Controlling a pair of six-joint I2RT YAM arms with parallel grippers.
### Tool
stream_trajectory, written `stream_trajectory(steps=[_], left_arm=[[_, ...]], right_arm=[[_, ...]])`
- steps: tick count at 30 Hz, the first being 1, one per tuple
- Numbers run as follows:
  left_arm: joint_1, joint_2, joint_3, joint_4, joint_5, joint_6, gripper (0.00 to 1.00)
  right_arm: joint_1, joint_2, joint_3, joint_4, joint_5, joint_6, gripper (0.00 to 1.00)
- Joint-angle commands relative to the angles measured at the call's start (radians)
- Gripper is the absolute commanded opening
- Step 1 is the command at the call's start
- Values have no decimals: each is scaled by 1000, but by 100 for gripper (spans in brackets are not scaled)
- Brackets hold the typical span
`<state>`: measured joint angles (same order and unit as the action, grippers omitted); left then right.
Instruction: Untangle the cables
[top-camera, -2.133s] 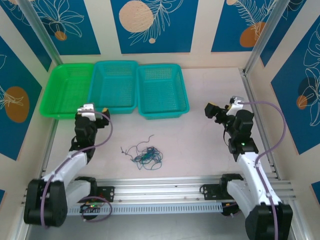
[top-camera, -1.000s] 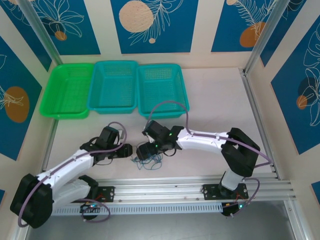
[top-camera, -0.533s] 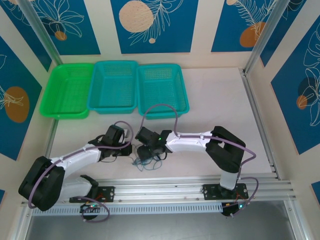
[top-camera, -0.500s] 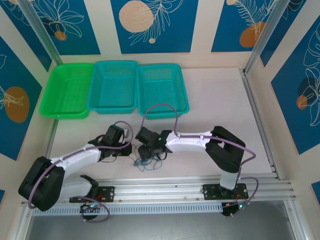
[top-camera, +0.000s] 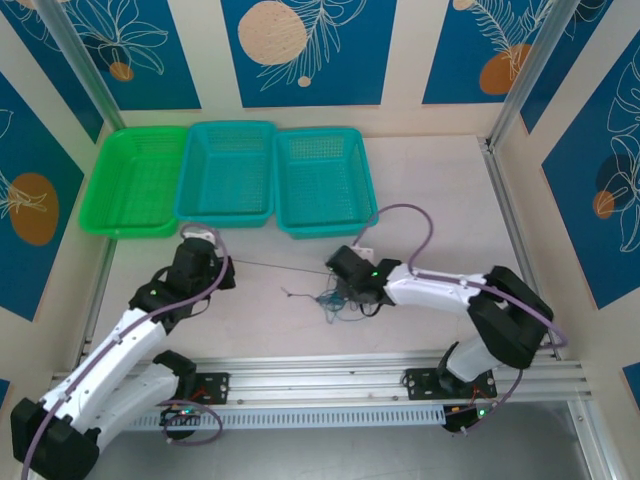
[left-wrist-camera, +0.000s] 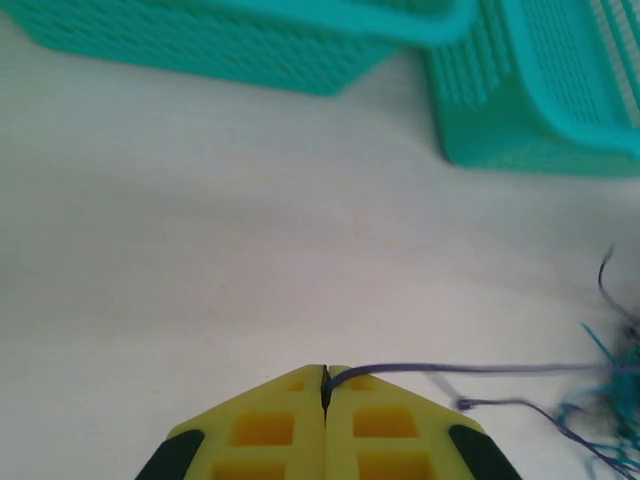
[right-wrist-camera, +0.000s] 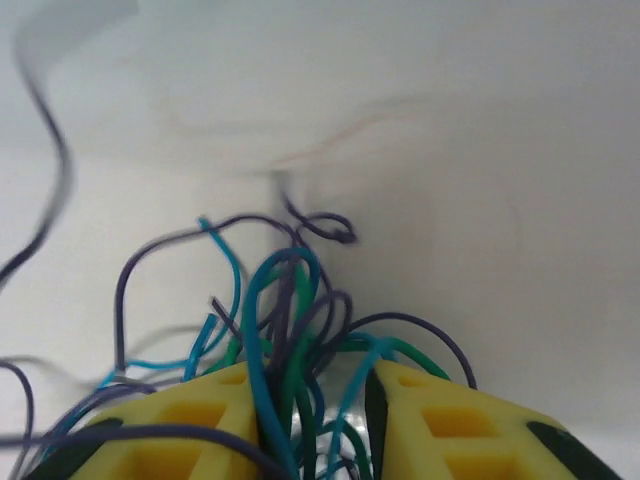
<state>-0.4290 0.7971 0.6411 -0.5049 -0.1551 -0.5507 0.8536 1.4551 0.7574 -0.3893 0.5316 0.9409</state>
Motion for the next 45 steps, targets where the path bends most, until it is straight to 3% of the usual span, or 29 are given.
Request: stream_trajectory(steps=[1,6,8,10,12,13,15,18,22,25,27,30,36,42,45], left_arm=[[88,-40,49,-122,-130,-9,0],[149,-59,37,-101,-54,-15,0],[148,-46,-8,-6,88,6,0],[143,-26,-98,214,354,21,0],[98,6,-201,472,508,-37,0],[46,22,-244,570,506,-55,0],[-62,54,-279,633,411,-19,4],[-164,109,-299,631,270,49,23],[-190,121,-296,572,157,90,54],[-190,40,-282,515,85,152,67],[-193,-21,-273,512,82,208,67],[-210,-32,-249,559,185,302,67],[-310,159,-210,739,358,400,72],[-350,359,-168,849,262,436,74],[-352,447,-156,920,354,466,77]], right_arm=[[-87,-103,-99,-121,95,150,36],[-202,-253,-206,-73,43,139,36],[-214,-281,-228,-2,-17,42,30],[-203,-288,-220,55,-86,-70,17],[-188,-286,-198,88,-130,-162,6],[-182,-286,-185,90,-140,-191,1],[-179,-290,-167,108,-172,-257,0],[-181,-308,-147,151,-244,-361,0],[-181,-325,-113,150,-303,-451,0],[-183,-332,-84,114,-301,-504,0],[-183,-341,-66,97,-319,-542,0],[-184,-359,-45,97,-399,-590,0],[-188,-383,4,114,-506,-611,0],[-189,-423,43,116,-591,-635,0],[-194,-444,46,120,-598,-634,0]])
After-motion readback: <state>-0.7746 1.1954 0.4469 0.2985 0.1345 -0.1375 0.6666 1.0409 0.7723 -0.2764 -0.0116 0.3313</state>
